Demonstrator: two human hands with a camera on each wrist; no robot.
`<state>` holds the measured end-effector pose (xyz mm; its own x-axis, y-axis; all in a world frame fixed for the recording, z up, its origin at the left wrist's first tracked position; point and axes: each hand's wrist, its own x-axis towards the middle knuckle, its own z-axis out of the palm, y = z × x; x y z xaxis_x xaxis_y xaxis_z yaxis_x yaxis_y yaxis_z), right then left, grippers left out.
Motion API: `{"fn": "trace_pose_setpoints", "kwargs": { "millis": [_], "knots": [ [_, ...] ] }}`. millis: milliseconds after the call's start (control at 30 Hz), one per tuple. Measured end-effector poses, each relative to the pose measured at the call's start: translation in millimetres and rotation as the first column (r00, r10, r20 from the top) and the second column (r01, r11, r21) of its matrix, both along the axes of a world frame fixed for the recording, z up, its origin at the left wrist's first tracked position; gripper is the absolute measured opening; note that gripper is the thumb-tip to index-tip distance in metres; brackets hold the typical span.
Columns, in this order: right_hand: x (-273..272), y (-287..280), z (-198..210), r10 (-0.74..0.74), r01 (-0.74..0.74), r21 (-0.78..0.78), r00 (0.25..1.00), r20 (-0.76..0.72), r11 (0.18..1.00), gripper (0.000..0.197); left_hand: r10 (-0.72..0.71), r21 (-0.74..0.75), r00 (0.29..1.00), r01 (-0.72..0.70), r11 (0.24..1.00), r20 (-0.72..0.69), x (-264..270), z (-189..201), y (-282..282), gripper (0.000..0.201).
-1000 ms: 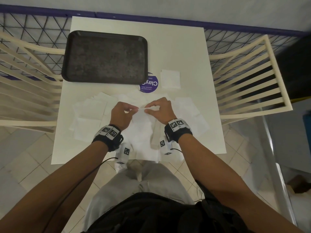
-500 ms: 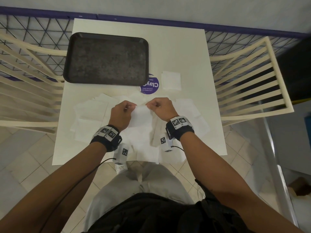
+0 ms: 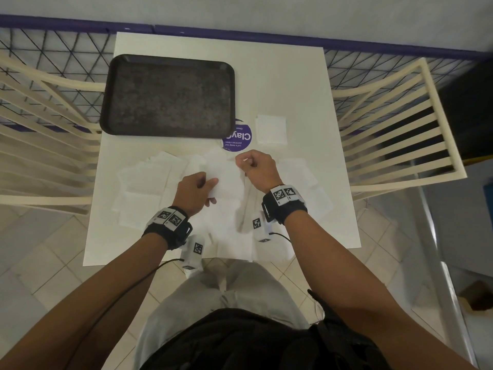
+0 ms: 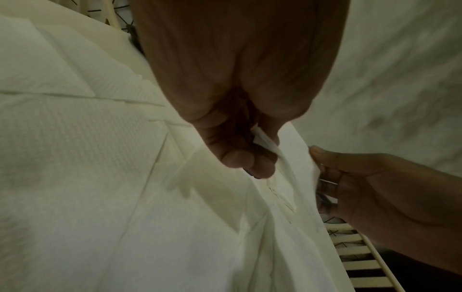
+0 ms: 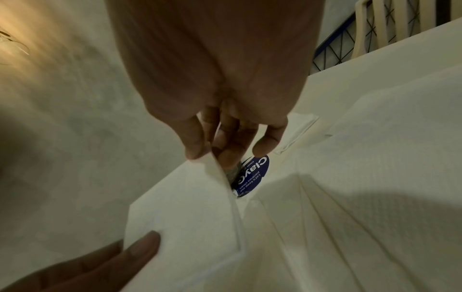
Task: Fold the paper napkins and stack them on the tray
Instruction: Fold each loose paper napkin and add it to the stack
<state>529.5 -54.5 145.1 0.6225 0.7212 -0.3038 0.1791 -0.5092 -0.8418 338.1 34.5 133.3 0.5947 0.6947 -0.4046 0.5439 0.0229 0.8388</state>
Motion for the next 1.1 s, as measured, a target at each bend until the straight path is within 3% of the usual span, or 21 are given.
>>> {"fn": "trace_pose_setpoints", "kwargs": {
  "millis": [100, 200, 267, 467, 600, 867, 1100],
  "knots": [
    [-5.9, -1.9, -5.6, 0.069, -0.071, -0.099, 0.997, -0.017, 0.993, 0.032, 0.036, 0.027, 0.999, -0.036, 0.999, 0.006, 3.9, -1.1, 1.4, 0.041],
    [-12.0, -6.7, -9.0, 0.131, -0.131, -0.128, 0.991, -0.009, 0.983, 0.024, 0.076, 0.062, 0.997, -0.076, 0.995, -0.003, 8.9, -2.2, 4.9, 0.04],
    [-13.6, -8.6, -9.6, 0.132, -0.133, -0.114, 0.991, -0.02, 0.984, 0.029, 0.09, 0.068, 0.996, -0.089, 0.994, -0.009, 12.5, -1.7, 6.2, 0.038],
    [12.4, -0.9, -15.0, 0.077, -0.074, -0.135, 0.997, 0.017, 0.988, 0.025, 0.049, -0.025, 0.999, -0.049, 0.998, -0.009, 19.6, -9.6, 10.7, 0.027],
    [54.3, 7.8, -15.0, 0.029, -0.015, -0.167, 0.996, 0.081, 0.986, 0.024, -0.019, -0.09, 0.996, 0.011, 0.996, -0.088, 19.0, -15.7, 14.6, 0.016],
    [145.0, 29.4, -31.1, -0.094, 0.14, -0.265, 0.979, 0.179, 0.954, 0.02, -0.046, -0.096, 0.984, 0.03, 0.995, -0.172, 22.9, -27.7, 19.3, 0.016],
    [181.6, 46.1, -52.7, -0.166, 0.216, -0.347, 0.971, 0.17, 0.913, 0.016, -0.016, -0.112, 0.981, -0.006, 0.994, -0.192, 27.5, -35.9, 19.0, 0.016]
  ]
}}
